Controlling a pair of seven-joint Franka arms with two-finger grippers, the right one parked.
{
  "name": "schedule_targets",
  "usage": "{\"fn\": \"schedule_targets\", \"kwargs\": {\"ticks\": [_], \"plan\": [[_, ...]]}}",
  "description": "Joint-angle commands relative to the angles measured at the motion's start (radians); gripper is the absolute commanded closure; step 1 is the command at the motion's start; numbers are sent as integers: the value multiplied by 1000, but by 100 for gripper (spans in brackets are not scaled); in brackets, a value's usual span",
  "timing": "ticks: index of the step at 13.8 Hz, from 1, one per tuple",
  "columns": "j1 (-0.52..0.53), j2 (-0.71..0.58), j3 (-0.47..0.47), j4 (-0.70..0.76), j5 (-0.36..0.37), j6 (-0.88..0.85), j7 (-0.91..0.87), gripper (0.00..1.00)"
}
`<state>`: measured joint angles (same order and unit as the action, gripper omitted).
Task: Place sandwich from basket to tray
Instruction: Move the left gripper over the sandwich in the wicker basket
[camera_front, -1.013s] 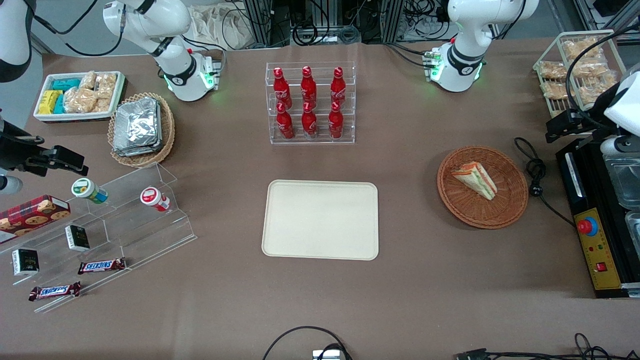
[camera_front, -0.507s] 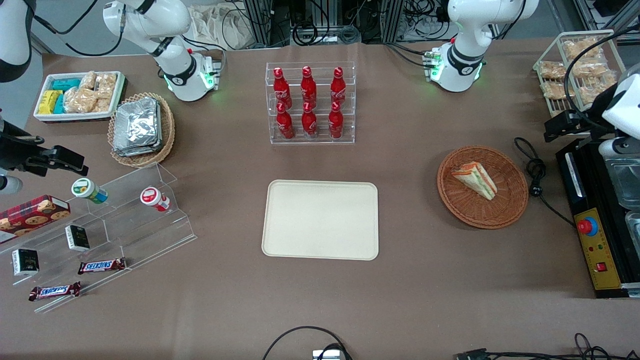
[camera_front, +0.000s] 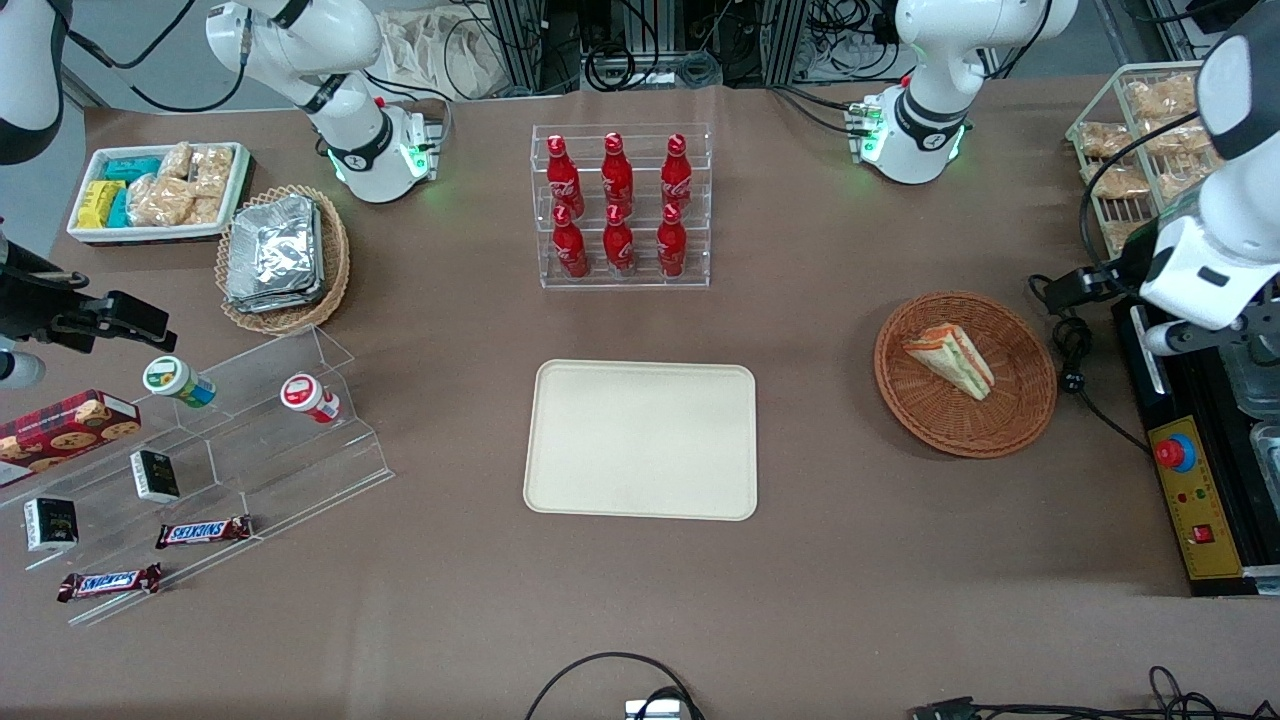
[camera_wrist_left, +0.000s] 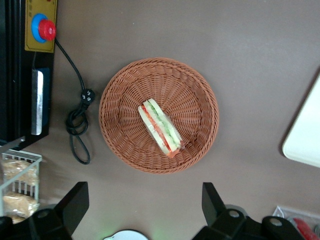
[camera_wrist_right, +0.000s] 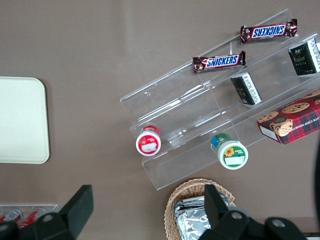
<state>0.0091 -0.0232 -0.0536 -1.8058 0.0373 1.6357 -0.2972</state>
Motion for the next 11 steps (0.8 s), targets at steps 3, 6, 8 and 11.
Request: {"fn": "schedule_targets", "kwargs": {"ticks": [3, 6, 8, 11], "plan": [[0, -90, -2, -225, 7, 169, -124, 0], [0, -104, -3, -326, 3, 266, -186, 0], [0, -115, -3, -400, 3, 347, -233, 0], [-1, -103, -5, -458, 4, 436, -290, 0]]}}
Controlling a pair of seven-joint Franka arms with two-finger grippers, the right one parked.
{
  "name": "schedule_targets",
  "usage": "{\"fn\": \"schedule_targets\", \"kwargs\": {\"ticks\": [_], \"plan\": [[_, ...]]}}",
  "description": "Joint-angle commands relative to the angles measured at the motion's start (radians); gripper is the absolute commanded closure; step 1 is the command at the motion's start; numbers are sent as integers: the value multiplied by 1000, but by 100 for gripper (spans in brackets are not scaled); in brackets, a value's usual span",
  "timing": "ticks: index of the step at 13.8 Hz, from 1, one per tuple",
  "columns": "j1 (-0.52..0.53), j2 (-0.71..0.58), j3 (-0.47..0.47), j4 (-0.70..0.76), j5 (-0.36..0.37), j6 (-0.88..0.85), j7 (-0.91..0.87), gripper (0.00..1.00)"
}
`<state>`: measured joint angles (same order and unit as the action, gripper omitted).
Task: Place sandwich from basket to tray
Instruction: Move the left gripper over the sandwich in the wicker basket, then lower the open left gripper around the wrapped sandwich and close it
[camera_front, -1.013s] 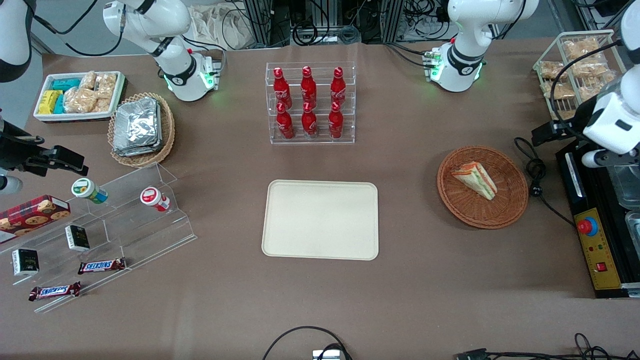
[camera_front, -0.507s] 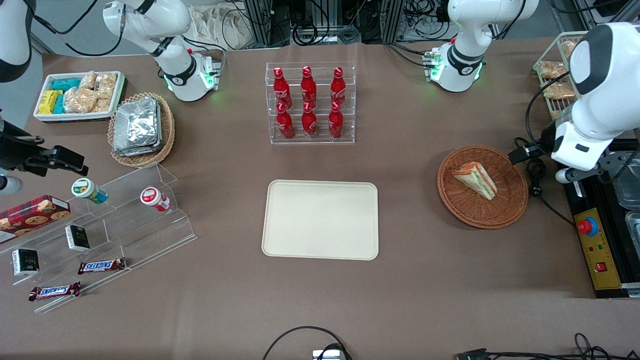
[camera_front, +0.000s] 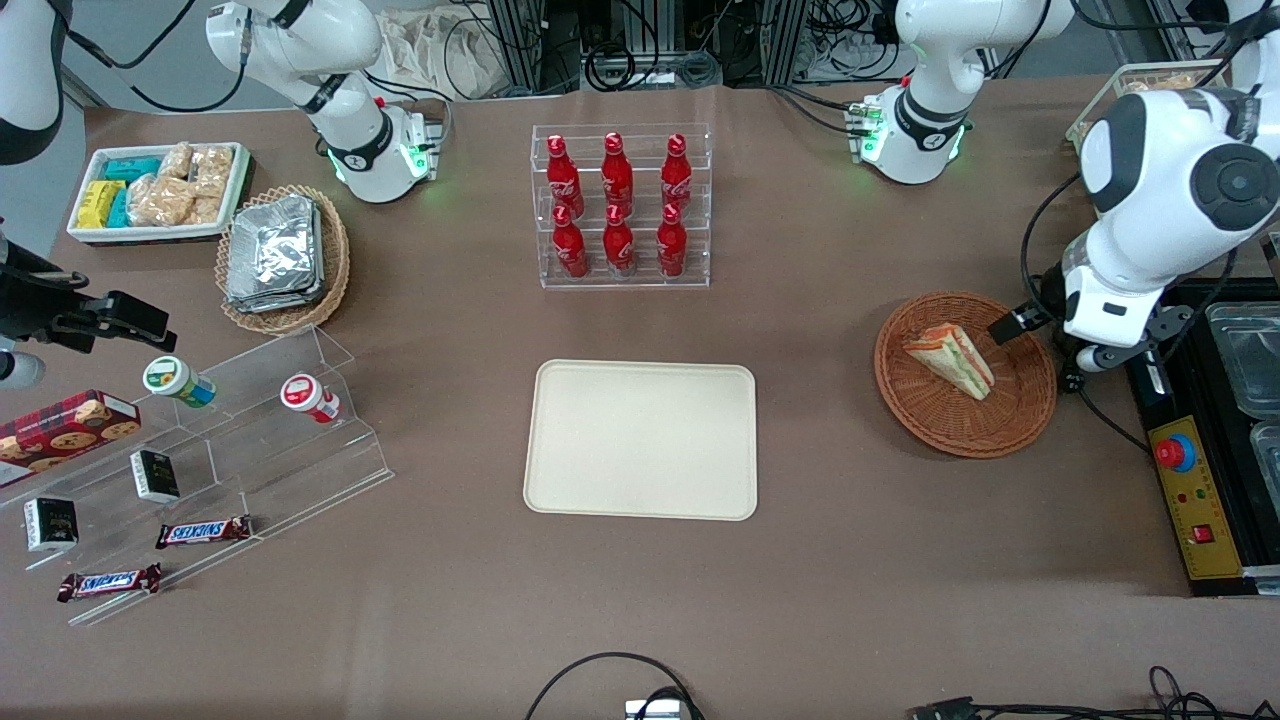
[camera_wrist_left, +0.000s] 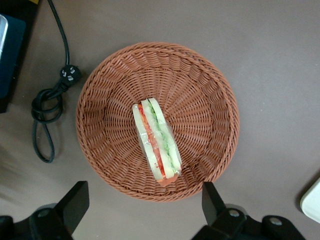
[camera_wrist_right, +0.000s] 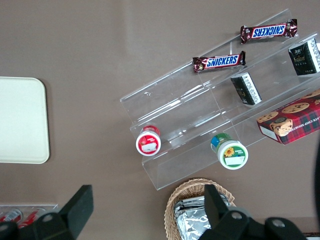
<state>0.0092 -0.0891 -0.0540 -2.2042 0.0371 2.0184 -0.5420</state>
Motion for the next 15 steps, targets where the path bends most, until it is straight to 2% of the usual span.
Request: {"fn": "schedule_targets", "kwargs": {"ticks": [1, 7, 15], "plan": [[-3, -37, -4, -86, 4, 87, -61, 0], [-3, -26, -6, -255, 6, 327, -151, 0], [-37, 77, -12, -312, 7, 522, -303, 0]]}}
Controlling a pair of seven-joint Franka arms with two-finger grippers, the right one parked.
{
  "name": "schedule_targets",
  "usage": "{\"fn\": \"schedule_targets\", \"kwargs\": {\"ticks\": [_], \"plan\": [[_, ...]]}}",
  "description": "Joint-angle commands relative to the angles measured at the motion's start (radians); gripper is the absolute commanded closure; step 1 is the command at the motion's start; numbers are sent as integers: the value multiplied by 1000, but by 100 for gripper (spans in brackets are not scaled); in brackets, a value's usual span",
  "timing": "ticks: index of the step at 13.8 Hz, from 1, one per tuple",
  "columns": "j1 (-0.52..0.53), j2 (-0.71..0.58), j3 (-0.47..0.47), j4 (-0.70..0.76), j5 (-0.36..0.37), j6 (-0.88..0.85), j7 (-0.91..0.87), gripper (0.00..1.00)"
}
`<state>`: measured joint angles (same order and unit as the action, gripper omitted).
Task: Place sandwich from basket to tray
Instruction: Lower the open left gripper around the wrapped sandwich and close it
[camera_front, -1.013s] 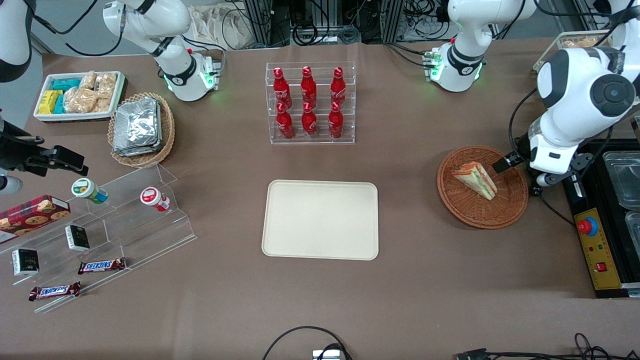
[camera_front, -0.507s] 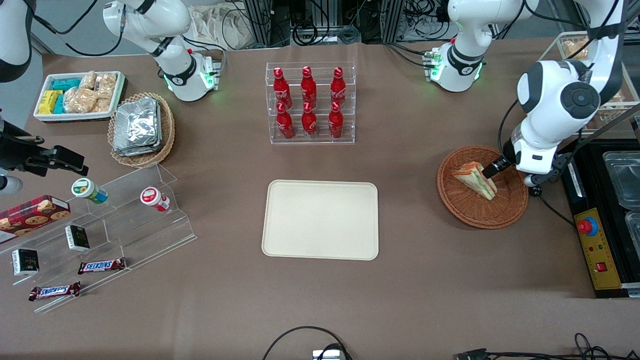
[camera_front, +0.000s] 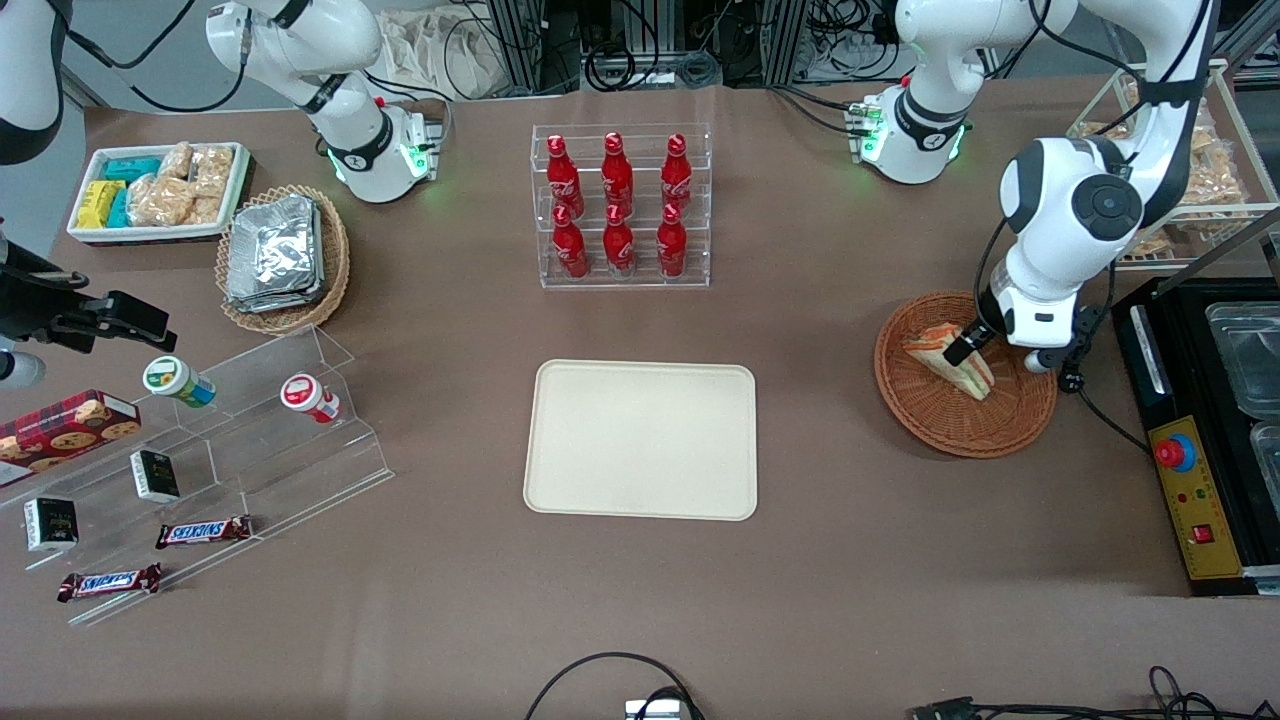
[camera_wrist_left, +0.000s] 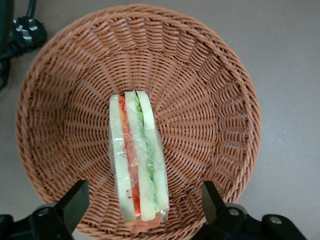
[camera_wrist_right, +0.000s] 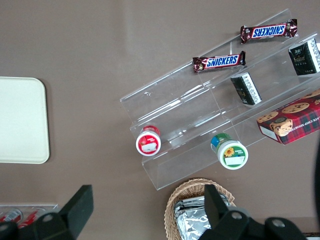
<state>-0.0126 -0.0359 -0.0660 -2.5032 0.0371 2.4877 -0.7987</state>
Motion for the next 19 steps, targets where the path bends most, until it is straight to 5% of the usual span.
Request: {"fn": "schedule_targets", "kwargs": {"ticks": [1, 14, 16, 19], "plan": [[-17, 36, 0, -16, 9, 66, -54, 0], [-10, 106, 2, -68, 7, 183, -88, 4], [-10, 119, 2, -66, 15, 183, -86, 28], [-9, 117, 3, -66, 17, 183, -85, 83]]}}
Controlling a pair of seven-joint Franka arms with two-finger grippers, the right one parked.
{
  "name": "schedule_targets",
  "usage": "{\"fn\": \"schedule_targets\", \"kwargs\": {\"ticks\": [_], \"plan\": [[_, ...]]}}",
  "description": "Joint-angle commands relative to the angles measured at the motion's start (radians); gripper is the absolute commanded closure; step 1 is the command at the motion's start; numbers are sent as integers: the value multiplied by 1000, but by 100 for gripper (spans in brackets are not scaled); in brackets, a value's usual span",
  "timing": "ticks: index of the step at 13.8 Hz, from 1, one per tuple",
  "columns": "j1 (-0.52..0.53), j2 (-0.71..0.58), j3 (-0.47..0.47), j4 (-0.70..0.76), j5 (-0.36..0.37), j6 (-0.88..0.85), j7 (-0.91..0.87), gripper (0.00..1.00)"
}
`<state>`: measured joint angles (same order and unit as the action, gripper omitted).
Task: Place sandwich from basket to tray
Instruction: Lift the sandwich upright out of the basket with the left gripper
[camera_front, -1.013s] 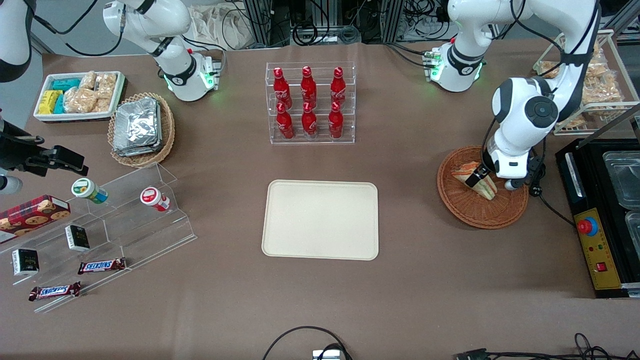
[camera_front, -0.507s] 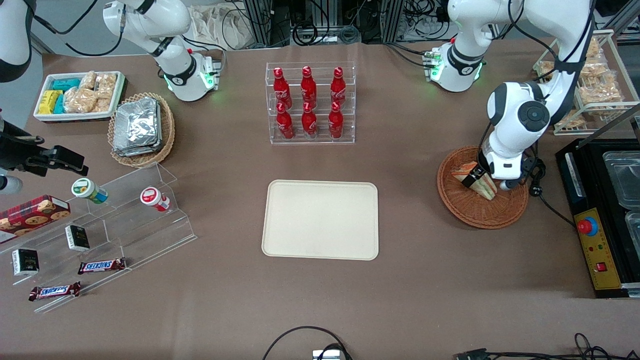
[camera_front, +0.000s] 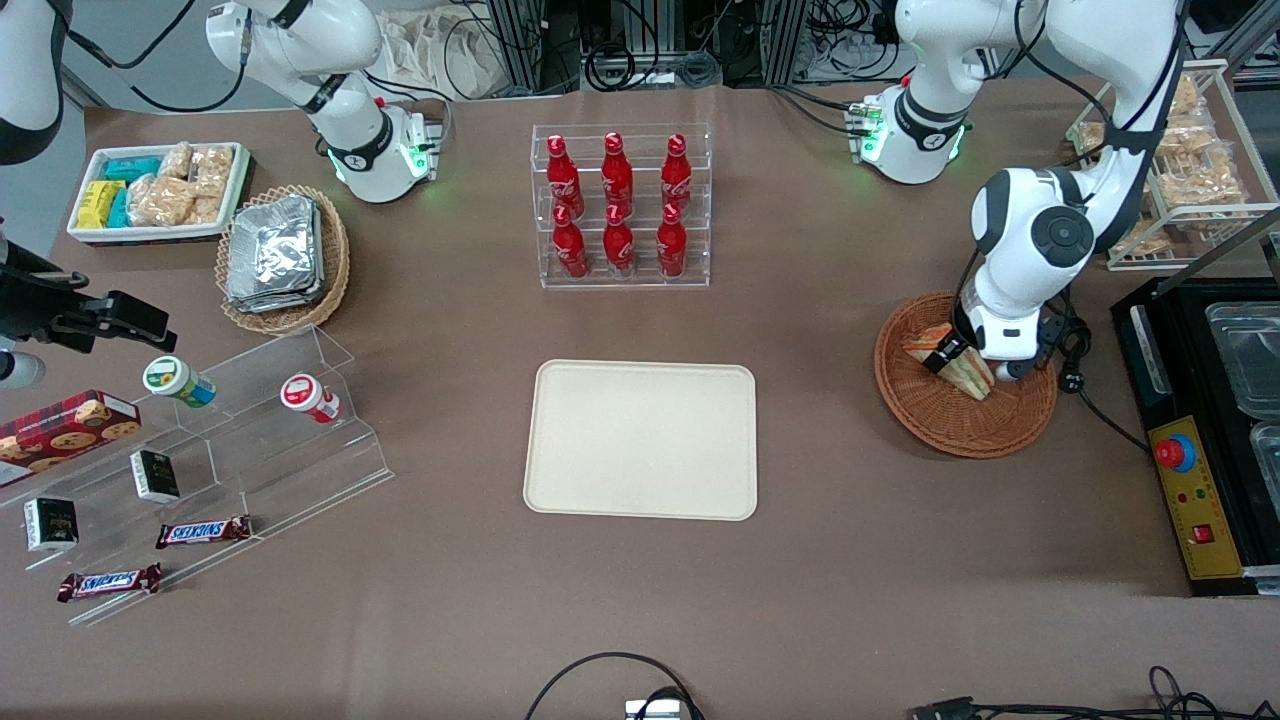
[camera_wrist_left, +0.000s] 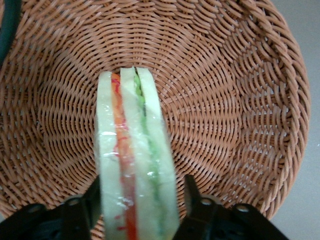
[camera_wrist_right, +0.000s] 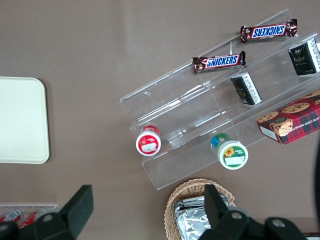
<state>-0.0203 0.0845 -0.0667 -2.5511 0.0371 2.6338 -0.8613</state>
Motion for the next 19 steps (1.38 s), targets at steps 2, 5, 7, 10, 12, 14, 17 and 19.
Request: {"fn": "schedule_targets", "kwargs": {"ticks": [2, 5, 7, 10, 12, 14, 17, 19], "plan": [[2, 0, 2, -18, 17, 37, -18, 100], [5, -12, 5, -11, 17, 20, -7, 100], [3, -60, 5, 0, 17, -65, 34, 100], [2, -173, 4, 20, 17, -199, 218, 100], [-6, -212, 1, 60, 17, -271, 293, 100], [-9, -241, -13, 116, 23, -355, 426, 100], [-9, -238, -53, 231, 23, -480, 629, 100], [-9, -232, -106, 273, 21, -500, 643, 100]]}}
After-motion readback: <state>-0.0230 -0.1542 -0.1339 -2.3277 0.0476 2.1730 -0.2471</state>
